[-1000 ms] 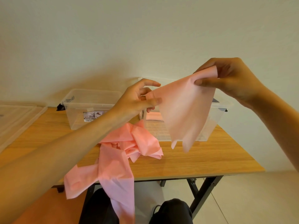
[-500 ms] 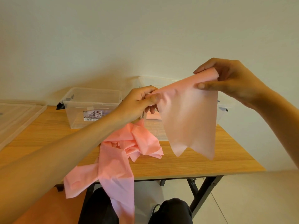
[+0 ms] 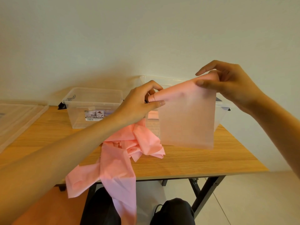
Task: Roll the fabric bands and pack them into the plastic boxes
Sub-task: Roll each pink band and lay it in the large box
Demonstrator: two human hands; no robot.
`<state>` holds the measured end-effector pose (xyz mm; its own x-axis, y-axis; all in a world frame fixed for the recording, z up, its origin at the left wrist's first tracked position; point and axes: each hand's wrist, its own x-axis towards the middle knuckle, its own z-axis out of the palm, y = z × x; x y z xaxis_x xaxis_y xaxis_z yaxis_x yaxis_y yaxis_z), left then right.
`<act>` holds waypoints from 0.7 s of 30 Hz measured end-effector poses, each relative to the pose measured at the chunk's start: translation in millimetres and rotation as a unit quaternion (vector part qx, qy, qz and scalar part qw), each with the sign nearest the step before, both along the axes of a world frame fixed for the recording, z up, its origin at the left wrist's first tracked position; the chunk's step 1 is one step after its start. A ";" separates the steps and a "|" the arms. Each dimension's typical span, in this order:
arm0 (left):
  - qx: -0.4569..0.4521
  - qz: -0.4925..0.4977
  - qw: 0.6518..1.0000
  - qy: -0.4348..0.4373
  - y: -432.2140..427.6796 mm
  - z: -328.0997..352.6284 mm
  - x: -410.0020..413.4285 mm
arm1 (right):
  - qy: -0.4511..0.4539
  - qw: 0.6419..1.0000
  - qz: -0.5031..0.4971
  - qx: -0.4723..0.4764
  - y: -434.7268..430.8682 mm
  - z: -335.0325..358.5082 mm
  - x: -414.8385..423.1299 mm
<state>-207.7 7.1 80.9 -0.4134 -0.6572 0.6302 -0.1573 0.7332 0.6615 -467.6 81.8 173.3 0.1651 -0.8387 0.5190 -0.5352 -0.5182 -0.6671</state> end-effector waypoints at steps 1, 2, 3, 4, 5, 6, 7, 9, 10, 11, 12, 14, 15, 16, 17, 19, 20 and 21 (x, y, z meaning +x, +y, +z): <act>-0.003 0.004 1.000 0.003 -0.6 0.6 0.4 | -0.002 1.000 0.002 0.003 0.3 -0.4 0.6; -0.006 0.009 1.000 0.006 -1.0 1.0 0.7 | -0.006 1.000 0.006 0.008 0.3 -1.0 0.5; -0.008 0.012 1.000 0.006 -1.4 1.0 1.1 | -0.008 1.000 0.010 0.016 0.5 -1.5 0.1; -0.009 0.013 1.000 0.010 -2.2 0.6 1.3 | -0.007 1.000 0.012 0.027 0.5 -1.9 -1.0; -0.009 0.013 1.000 0.012 -2.4 0.6 1.6 | -0.001 0.999 0.012 0.037 0.3 -2.3 -2.2; -0.010 0.012 1.000 0.016 -3.4 0.3 1.7 | 0.006 0.999 0.010 0.044 0.0 -2.9 -3.2; -0.011 0.014 1.000 0.018 -4.3 0.4 1.9 | 0.010 0.999 0.008 0.046 -0.2 -3.4 -4.0; -0.010 0.020 1.000 0.017 -5.3 1.4 1.0 | 0.006 0.999 0.004 0.039 -0.1 -4.8 -4.4; -0.002 0.015 1.000 0.022 -4.7 2.1 0.2 | 0.001 0.999 0.000 0.036 -0.1 -5.7 -4.1; 0.012 -0.002 0.999 0.032 -3.5 2.8 -0.5 | -0.001 0.999 -0.004 0.032 -0.1 -6.4 -4.0; 0.025 -0.024 0.998 0.045 -2.0 3.2 -1.1 | 0.000 0.999 -0.010 0.031 -0.7 -7.2 -4.2; 0.034 -0.061 0.996 0.058 1.1 3.5 -2.2 | -0.004 0.999 -0.018 0.040 -1.5 -7.9 -5.0; 0.033 -0.072 0.995 0.060 2.1 3.5 -2.8 | -0.011 0.999 -0.017 0.049 -1.8 -8.2 -5.8; 0.035 -0.077 0.994 0.063 2.6 3.5 -3.4 | -0.016 0.998 -0.013 0.059 -2.1 -8.6 -7.4; 0.040 -0.079 0.994 0.068 3.0 3.7 -3.7 | -0.017 0.997 -0.008 0.069 -1.8 -8.9 -8.8; 0.052 -0.079 0.992 0.080 3.0 4.7 -4.0 | -0.006 0.997 -0.003 0.079 -0.2 -9.7 -10.4; 0.055 -0.080 0.992 0.086 2.7 5.1 -4.7 | -0.003 0.997 -0.004 0.079 0.6 -10.4 -10.9; 0.058 -0.080 0.991 0.089 1.7 5.0 -4.7 | -0.003 0.997 -0.006 0.077 0.7 -10.9 -10.8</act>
<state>-212.4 8.8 86.0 -0.4067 -0.6649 0.6265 0.0819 0.6565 0.7499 -478.3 82.5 162.4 0.1520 -0.9101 0.3855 -0.5369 -0.4035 -0.7409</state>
